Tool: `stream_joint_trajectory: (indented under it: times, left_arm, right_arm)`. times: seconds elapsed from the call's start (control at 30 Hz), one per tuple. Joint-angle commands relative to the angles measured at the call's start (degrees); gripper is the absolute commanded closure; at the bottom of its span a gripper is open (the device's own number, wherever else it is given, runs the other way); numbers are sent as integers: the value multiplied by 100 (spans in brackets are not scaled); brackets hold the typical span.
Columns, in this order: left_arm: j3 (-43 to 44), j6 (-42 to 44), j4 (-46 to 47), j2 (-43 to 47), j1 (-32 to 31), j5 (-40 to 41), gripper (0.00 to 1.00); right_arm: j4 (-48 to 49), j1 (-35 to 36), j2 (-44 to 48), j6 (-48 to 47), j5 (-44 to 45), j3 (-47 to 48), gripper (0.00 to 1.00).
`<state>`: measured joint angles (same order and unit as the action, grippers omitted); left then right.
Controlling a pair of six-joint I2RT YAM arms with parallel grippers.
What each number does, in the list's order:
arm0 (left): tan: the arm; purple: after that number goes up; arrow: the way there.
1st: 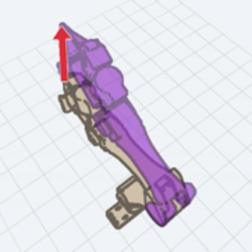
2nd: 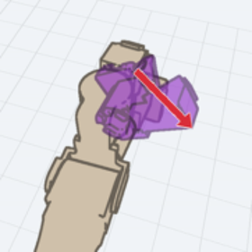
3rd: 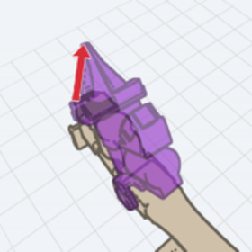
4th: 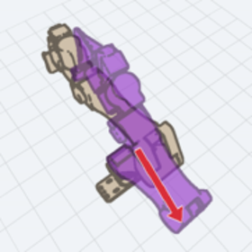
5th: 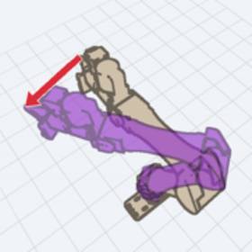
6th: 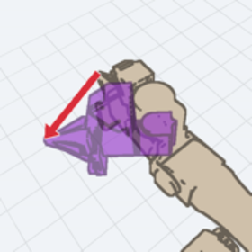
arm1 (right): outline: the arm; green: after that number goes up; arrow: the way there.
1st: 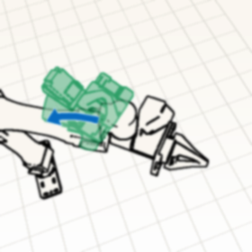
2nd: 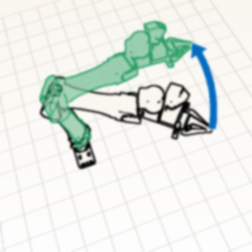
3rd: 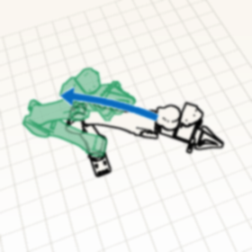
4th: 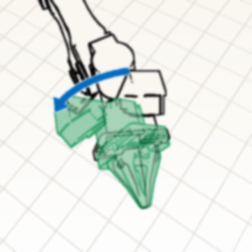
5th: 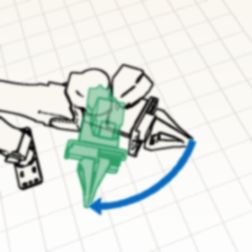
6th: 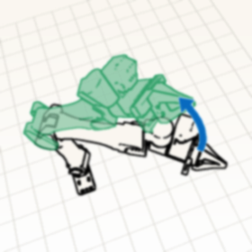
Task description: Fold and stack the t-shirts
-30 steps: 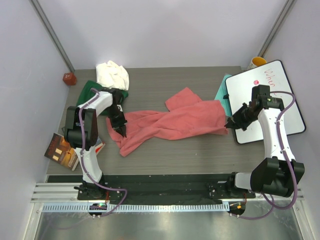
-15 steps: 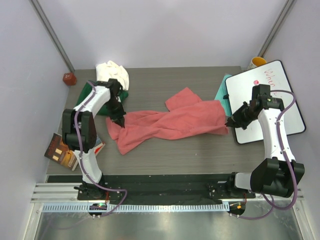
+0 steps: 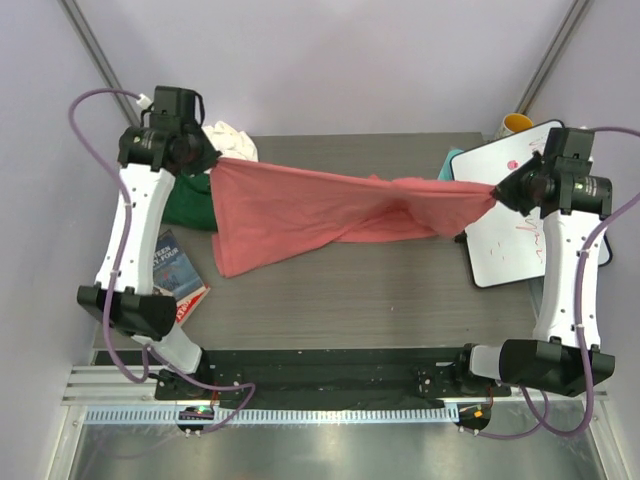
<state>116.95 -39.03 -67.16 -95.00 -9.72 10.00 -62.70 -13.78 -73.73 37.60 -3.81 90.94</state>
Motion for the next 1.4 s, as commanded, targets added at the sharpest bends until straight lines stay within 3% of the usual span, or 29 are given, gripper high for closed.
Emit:
stream_joint_trajectory:
  times: [0.0,0.17,0.33,0.47,0.67,0.83,1.1,1.23,1.37]
  left_arm:
    - [162,-211,-139,605,302,1003,100]
    - [627,-97,-167,1035,365,1189,100]
    - [654,-35,193,1615,365,873,100]
    - [961,9,229,1888,365,688,100]
    - [1322,35,97,2354,172,1126,100]
    - [936,-17,290,3162,137,1408,100]
    - [-40,88,1572,4428,137,2436,100]
    - [284,237,1522,4245,93,2612,100]
    - [5,299,1583,4008,-83,2717,100]
  right_arm:
    - [-40,-107,70,-192,1469,1073,99]
    - [-182,-107,254,-149,1903,2217,99]
    - [467,-107,781,115,799,2359,99]
    - [1178,-116,1255,212,452,2446,99]
    - [1120,-107,1213,-8,188,3667,99]
    - [1232,-107,1370,-86,126,3783,99]
    - [1383,-107,1371,-271,293,4291,99]
    - [1304,-20,1160,-534,680,4661,99]
    - [1374,51,862,-702,979,4872,99]
